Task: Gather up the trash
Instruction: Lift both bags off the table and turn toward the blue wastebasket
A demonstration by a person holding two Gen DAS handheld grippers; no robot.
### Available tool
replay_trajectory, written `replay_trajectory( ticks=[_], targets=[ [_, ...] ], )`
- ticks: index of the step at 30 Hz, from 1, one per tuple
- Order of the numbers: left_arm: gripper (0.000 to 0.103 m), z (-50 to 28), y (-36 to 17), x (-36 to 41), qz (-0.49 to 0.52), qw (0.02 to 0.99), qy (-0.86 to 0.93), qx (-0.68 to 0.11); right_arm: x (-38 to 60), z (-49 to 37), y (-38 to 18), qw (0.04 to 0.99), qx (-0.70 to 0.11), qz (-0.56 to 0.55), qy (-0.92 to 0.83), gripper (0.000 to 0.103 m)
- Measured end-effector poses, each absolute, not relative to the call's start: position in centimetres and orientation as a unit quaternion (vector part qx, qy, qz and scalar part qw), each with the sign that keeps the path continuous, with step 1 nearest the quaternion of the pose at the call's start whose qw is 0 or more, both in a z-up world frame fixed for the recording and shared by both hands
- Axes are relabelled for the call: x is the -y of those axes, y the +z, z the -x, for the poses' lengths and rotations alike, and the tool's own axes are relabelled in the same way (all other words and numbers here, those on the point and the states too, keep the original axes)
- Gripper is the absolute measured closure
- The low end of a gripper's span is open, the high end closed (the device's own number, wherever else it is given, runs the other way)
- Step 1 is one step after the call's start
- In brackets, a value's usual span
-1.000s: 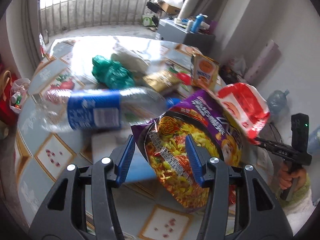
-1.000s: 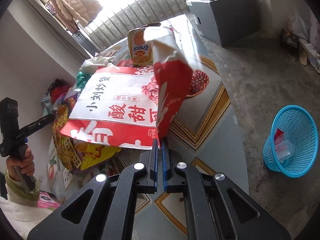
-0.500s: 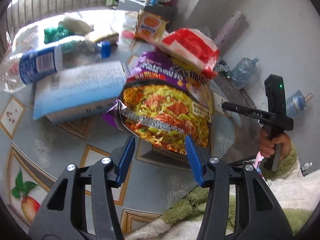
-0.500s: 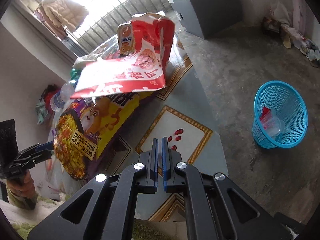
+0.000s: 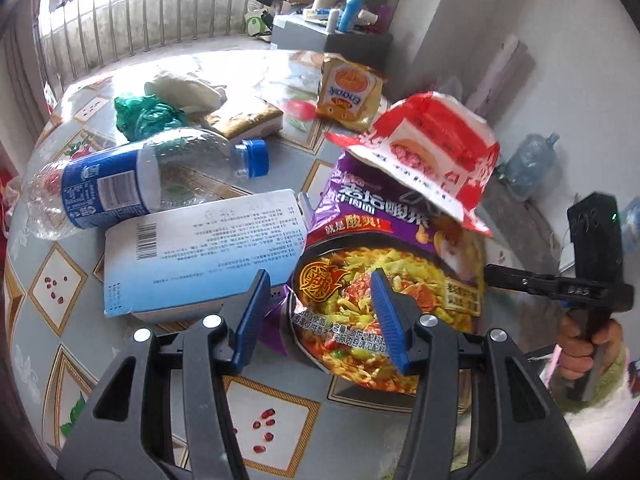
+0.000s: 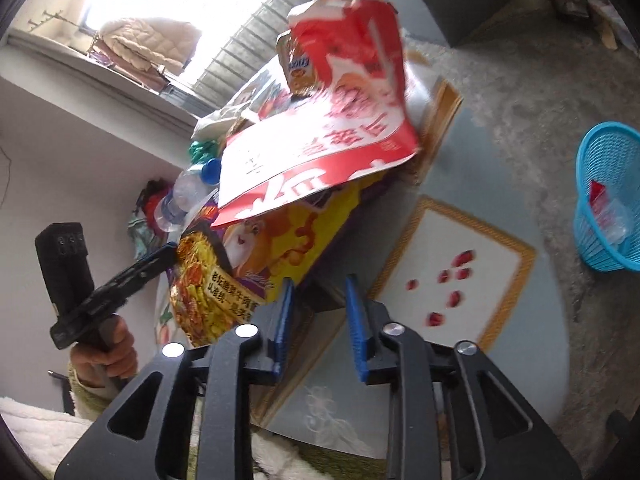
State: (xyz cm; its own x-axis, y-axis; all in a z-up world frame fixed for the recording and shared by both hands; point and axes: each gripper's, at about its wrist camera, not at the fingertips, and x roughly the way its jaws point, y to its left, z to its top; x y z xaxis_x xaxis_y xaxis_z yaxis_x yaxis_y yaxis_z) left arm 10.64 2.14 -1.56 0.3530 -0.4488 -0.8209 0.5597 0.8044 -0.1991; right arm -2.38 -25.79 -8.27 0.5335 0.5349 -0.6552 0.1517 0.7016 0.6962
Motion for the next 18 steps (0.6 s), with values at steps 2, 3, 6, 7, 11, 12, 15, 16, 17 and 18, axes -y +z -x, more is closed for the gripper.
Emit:
replay_trajectory(
  ticks=[2, 3, 6, 7, 11, 12, 15, 16, 17, 18],
  targets=[
    [0.054, -10.4, -2.3, -1.6, -0.071, 0.815, -0.309, -0.486, 25.0, 1.9, -8.3, 0.793, -0.471, -0.367, 0.125, 0.071],
    [0.054, -10.3, -2.5, -1.4, -0.07, 0.81, -0.312, -0.491, 24.8, 1.8, -8.2, 0.796, -0.47, -0.362, 0.123, 0.071],
    [0.054, -9.9, -3.1, -1.6, -0.056, 0.797, -0.325, -0.506, 24.2, 1.6, -8.0, 0.802, -0.471, -0.347, 0.123, 0.068],
    [0.054, -9.7, -3.3, -1.8, -0.051, 0.79, -0.332, -0.513, 24.2, 1.6, -8.1, 0.802, -0.472, -0.346, 0.121, 0.068],
    [0.054, -9.0, -4.3, -1.8, -0.03, 0.76, -0.36, -0.54, 24.6, 1.5, -8.4, 0.801, -0.468, -0.354, 0.118, 0.068],
    [0.054, -8.9, -4.6, -1.7, -0.021, 0.754, -0.367, -0.545, 24.7, 1.5, -8.4, 0.802, -0.468, -0.354, 0.116, 0.069],
    [0.054, -9.0, -5.1, -1.8, -0.006, 0.751, -0.369, -0.547, 24.5, 1.2, -8.4, 0.806, -0.474, -0.341, 0.101, 0.083],
    [0.054, -9.2, -5.2, -1.8, -0.003, 0.753, -0.367, -0.546, 24.6, 1.2, -8.4, 0.805, -0.477, -0.338, 0.1, 0.084],
    [0.054, -9.5, -5.2, -1.9, 0.002, 0.754, -0.366, -0.545, 24.5, 1.1, -8.5, 0.803, -0.479, -0.34, 0.101, 0.086],
    [0.054, -9.7, -5.3, -1.9, 0.005, 0.755, -0.366, -0.544, 24.6, 1.1, -8.6, 0.802, -0.48, -0.34, 0.1, 0.089]
  ],
)
